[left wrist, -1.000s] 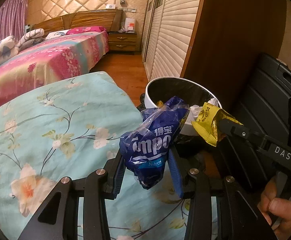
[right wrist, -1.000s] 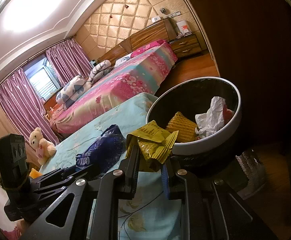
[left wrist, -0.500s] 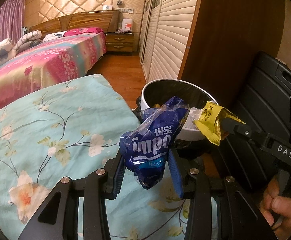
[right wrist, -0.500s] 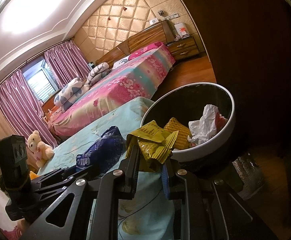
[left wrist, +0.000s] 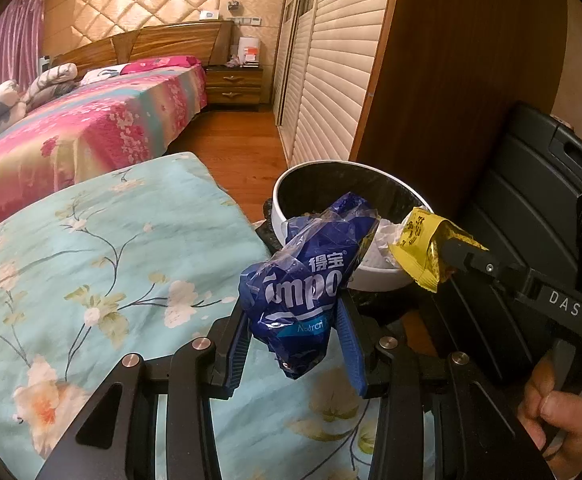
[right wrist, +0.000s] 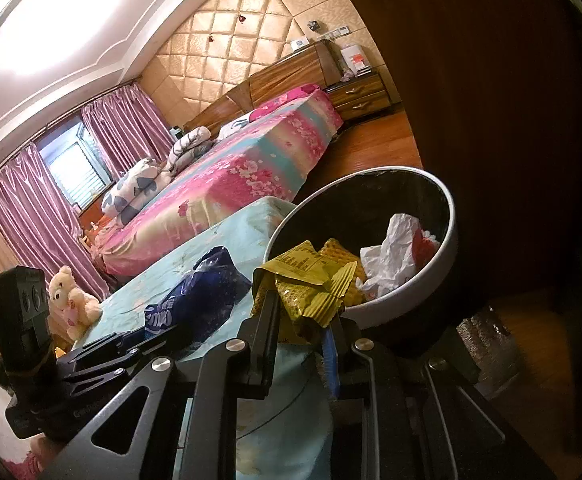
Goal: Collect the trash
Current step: 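Lower the blue bag into the bin with left tool while right tool lowers the yellow packet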
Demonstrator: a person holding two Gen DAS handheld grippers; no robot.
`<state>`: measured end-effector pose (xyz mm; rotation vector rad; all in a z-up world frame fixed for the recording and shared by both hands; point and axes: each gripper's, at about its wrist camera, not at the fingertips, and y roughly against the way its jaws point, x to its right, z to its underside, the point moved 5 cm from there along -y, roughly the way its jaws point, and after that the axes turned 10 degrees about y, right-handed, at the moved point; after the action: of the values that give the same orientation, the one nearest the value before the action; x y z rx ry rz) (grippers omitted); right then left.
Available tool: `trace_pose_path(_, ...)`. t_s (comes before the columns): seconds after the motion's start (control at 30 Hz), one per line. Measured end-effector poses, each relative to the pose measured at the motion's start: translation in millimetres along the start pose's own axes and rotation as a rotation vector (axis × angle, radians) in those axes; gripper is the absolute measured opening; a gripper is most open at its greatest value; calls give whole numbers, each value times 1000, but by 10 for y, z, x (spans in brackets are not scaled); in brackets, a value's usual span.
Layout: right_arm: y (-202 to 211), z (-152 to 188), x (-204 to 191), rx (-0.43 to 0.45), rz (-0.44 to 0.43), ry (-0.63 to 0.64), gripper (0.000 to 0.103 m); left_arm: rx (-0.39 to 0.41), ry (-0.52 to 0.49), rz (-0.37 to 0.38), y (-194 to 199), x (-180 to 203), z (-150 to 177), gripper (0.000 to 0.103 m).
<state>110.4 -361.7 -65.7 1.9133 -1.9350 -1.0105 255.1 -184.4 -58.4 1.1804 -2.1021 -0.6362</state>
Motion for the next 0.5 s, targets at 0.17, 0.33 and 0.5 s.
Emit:
trace_pose_path(0.17,0,-17,47,-2,7,-3,20,0,-11,-1,-38,41,-35,39)
trace_pose_path(0.33,-46,-47,88,-9,15,-1,20,-1,-23,-1,-78,71,-63,39)
trace_pose_path(0.5,-101,-76,115,-18,24,2,20,0,-33,-1,-133,113,-113,39)
